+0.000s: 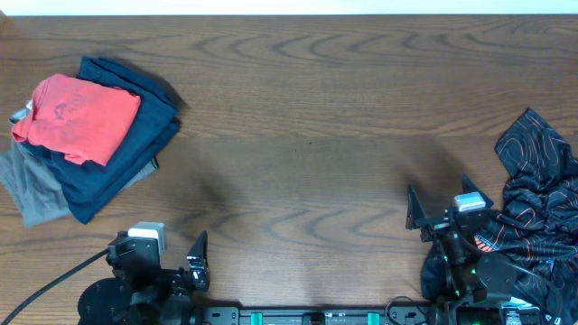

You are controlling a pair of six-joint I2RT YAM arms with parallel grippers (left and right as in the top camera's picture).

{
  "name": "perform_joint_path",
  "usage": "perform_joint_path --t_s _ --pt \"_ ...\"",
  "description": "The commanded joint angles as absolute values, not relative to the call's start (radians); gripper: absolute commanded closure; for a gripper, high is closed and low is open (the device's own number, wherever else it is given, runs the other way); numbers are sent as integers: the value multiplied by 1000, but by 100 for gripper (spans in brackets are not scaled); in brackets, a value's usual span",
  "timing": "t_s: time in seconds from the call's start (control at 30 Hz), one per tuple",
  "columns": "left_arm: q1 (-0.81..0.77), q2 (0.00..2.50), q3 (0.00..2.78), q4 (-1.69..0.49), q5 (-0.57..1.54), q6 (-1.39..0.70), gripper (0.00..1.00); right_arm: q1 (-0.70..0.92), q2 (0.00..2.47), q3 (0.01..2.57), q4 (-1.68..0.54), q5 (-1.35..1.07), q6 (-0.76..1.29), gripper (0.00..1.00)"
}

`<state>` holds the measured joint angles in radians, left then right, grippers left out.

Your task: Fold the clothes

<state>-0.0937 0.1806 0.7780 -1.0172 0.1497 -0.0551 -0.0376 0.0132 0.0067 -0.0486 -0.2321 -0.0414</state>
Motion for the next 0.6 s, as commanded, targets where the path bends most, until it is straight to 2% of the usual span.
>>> perform_joint_path --t_s 0.0,0.17,0.37,0.57 --pt "-92 173 747 -1018 141 -57 2 -26 12 6 -53 -236 -57 1" --pt "-88 139 630 -931 92 -41 2 -26 12 6 -53 -236 -57 1" --pt "-89 -1 354 -607 81 -38 2 -26 12 6 -53 -236 -57 1" --pt "-88 2 163 -258 59 -38 2 -26 12 6 -53 -236 -57 1"
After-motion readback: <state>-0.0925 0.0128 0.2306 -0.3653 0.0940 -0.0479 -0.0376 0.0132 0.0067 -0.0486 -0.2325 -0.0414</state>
